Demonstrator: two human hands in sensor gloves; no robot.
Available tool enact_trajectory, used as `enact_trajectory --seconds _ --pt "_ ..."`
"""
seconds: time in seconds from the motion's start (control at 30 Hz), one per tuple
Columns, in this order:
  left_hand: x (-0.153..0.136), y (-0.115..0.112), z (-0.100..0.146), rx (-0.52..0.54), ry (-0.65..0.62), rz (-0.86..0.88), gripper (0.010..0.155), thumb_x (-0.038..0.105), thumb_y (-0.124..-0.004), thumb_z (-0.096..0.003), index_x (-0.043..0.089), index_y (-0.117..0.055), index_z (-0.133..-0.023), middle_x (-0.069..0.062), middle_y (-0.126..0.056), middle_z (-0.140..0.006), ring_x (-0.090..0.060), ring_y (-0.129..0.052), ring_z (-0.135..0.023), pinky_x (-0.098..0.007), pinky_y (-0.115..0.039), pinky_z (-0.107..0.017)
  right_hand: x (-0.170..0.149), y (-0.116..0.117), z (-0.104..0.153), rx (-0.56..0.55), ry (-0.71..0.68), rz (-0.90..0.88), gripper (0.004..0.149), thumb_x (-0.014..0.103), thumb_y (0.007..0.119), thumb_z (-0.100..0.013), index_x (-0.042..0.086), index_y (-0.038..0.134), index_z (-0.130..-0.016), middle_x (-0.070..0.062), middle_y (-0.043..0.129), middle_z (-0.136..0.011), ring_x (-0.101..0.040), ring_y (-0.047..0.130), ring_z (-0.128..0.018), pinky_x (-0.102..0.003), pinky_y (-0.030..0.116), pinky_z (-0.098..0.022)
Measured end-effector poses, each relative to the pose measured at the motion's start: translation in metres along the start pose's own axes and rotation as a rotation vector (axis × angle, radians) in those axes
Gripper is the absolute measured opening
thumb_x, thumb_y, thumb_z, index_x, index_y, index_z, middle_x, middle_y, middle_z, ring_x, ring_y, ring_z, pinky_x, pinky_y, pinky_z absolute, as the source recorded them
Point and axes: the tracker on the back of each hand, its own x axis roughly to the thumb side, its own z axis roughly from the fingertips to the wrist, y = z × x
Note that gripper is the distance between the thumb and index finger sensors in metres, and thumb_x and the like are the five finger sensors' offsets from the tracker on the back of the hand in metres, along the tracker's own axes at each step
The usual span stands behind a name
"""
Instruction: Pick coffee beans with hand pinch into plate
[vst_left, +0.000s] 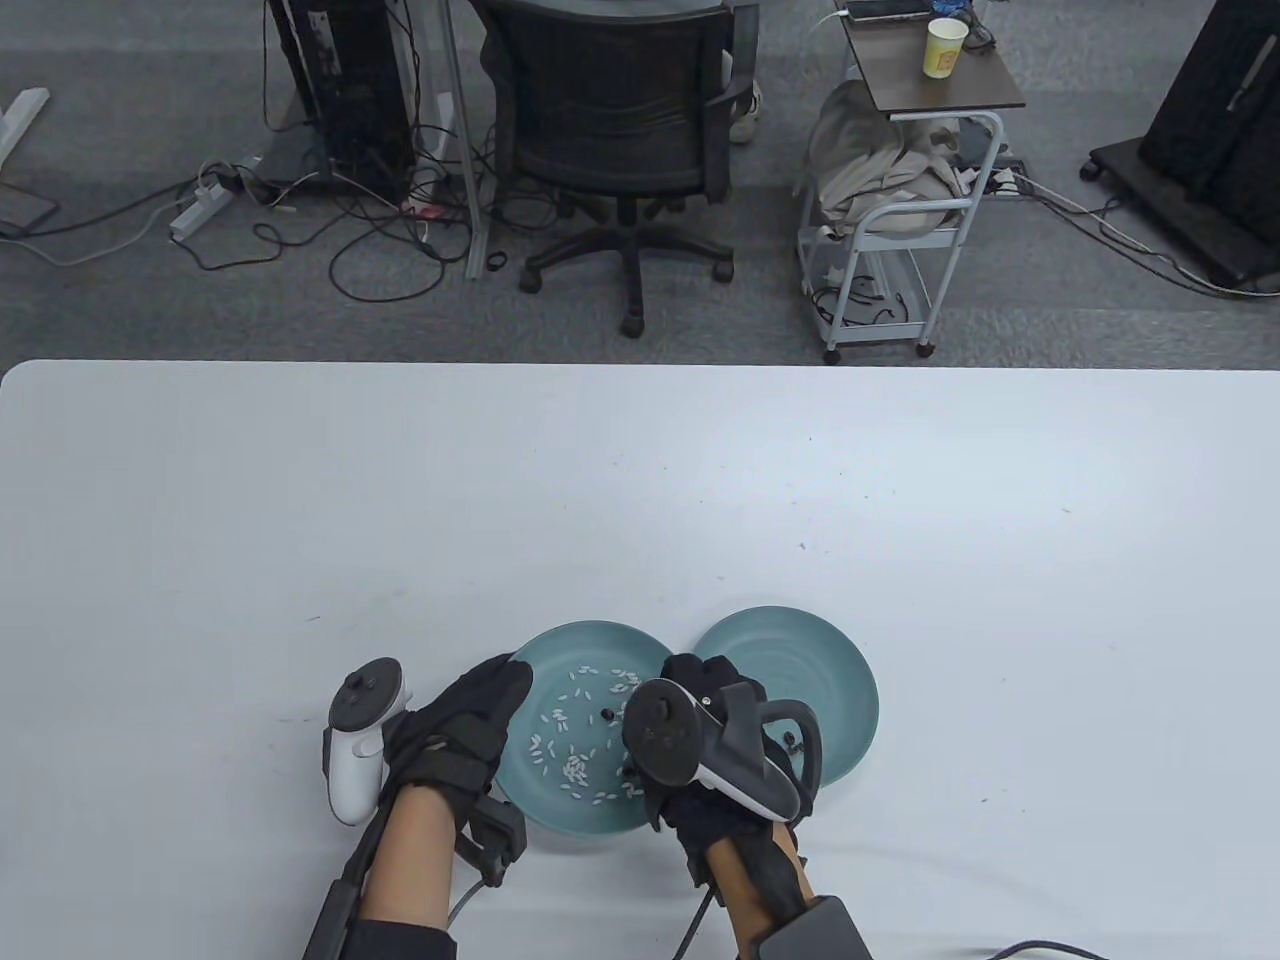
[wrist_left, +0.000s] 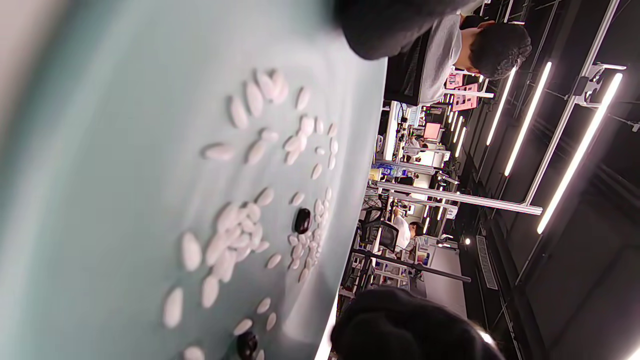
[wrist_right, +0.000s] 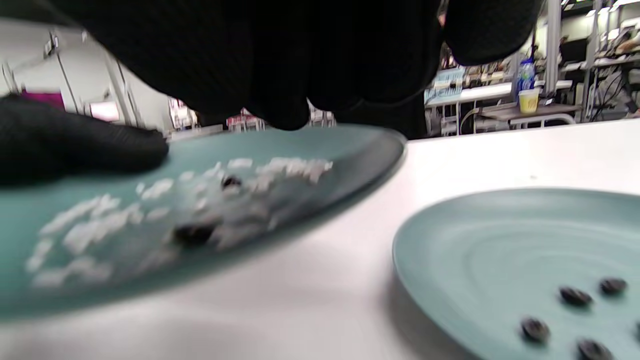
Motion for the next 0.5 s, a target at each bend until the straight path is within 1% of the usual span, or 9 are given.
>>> enact_trajectory --seconds 0.1,0.2,0.33,0.5 --pt "0.000 0.000 0.000 -0.001 -0.003 0.004 0.051 0.034 -0.064 -0.0690 0.012 -0.060 -0.114 -0.018 -0.095 -0.085 -0.032 -0.104 -0.061 -0.045 -0.092 -0.042 0.008 0.005 0.001 0.027 -0.022 0.047 0.038 0.039 0.081 -0.052 0.017 0.084 -0.082 -0.013 0.070 -0.097 -0.041 0.075 -0.080 -0.061 0.063 -0.065" --pt "-0.001 -0.001 0.001 -0.004 0.002 0.007 0.051 0.034 -0.064 -0.0691 0.012 -0.060 -0.114 -0.018 -0.095 -0.085 -0.032 -0.104 -0.061 -0.045 -0.092 -0.042 0.015 0.008 0.002 0.098 -0.009 0.106 0.038 0.039 0.080 -0.052 0.018 0.083 -0.084 -0.013 0.068 -0.099 -0.041 0.074 -0.082 -0.061 0.063 -0.066" --pt "0.000 -0.001 0.001 -0.001 -0.001 -0.011 0.051 0.034 -0.064 -0.0690 0.012 -0.060 -0.114 -0.018 -0.095 -0.085 -0.032 -0.104 -0.061 -0.045 -0.092 -0.042 0.019 0.013 0.001 0.141 -0.012 0.129 0.039 0.039 0.081 -0.052 0.018 0.082 -0.085 -0.014 0.068 -0.099 -0.042 0.073 -0.082 -0.062 0.062 -0.066" --pt "0.000 -0.002 0.000 -0.018 0.005 -0.002 0.051 0.034 -0.065 -0.0690 0.011 -0.061 -0.114 -0.019 -0.095 -0.084 -0.033 -0.104 -0.061 -0.046 -0.092 -0.042 0.018 0.017 -0.001 0.168 -0.013 0.129 0.038 0.039 0.082 -0.052 0.017 0.082 -0.083 -0.014 0.068 -0.099 -0.042 0.073 -0.082 -0.062 0.062 -0.066"
